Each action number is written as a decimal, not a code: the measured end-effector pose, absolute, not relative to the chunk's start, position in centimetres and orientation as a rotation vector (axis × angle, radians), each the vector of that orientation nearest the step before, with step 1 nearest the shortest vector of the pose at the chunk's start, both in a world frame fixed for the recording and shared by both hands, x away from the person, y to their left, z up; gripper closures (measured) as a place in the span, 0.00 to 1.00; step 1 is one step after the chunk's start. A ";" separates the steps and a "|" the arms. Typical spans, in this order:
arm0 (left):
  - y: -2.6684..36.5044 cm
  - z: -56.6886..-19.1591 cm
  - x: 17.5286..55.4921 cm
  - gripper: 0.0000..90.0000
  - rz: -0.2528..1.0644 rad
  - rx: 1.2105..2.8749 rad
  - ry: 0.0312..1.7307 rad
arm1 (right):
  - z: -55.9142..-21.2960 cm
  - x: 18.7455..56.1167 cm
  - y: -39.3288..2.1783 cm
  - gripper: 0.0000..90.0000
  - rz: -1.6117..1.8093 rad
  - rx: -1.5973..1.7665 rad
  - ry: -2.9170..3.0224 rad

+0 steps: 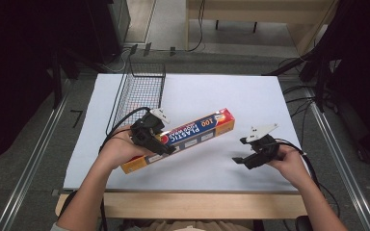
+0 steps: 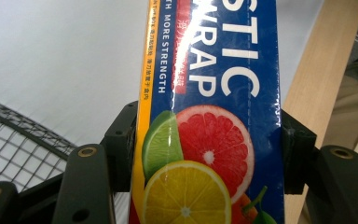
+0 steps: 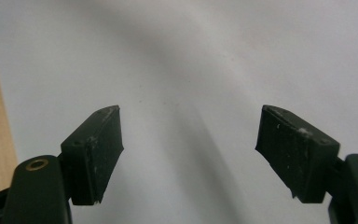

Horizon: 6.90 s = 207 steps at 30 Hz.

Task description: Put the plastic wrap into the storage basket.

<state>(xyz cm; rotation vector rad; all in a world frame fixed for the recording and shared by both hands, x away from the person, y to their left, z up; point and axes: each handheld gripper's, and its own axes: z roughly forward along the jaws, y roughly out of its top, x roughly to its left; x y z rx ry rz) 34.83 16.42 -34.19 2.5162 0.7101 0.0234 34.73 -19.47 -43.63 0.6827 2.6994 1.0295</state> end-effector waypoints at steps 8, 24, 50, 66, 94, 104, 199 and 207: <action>17.3 -33.7 35.6 0.44 0.065 2.480 0.800 | -44.3 35.0 -18.7 0.26 1.008 0.711 2.677; 19.4 -32.1 38.9 0.44 0.170 2.363 1.045 | -44.1 34.9 -18.3 0.26 0.994 0.656 2.654; 23.6 -32.3 47.0 0.44 0.199 2.124 1.487 | -44.7 35.3 -18.0 0.26 0.935 0.631 2.677; 24.5 -33.8 49.1 0.44 0.339 2.063 1.746 | -44.5 35.3 -18.1 0.26 0.955 0.637 2.676; 22.1 -38.2 50.0 0.43 0.326 2.099 1.844 | -44.5 35.4 -18.1 0.26 0.973 0.645 2.675; 21.4 -38.7 49.9 0.42 0.278 2.139 1.831 | -44.6 35.3 -18.0 0.26 0.966 0.646 2.677; 13.5 -41.6 32.7 0.31 0.057 2.395 0.742 | -44.6 35.2 -18.2 0.26 1.000 0.665 2.724; 13.6 -42.2 32.7 0.32 0.053 2.405 0.699 | -44.7 35.1 -18.1 0.26 0.993 0.662 2.730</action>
